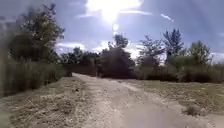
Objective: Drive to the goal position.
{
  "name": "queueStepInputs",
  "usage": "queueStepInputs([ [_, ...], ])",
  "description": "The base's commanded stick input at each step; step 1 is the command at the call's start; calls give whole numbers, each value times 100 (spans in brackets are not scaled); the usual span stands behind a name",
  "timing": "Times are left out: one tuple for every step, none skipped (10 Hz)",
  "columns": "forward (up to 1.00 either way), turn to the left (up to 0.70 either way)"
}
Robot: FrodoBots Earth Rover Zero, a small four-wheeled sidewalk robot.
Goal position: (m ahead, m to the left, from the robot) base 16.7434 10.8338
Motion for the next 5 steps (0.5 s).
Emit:
queueStepInputs([
  [70,0],
  [70,0],
  [70,0],
  [70,0],
  [70,0],
])
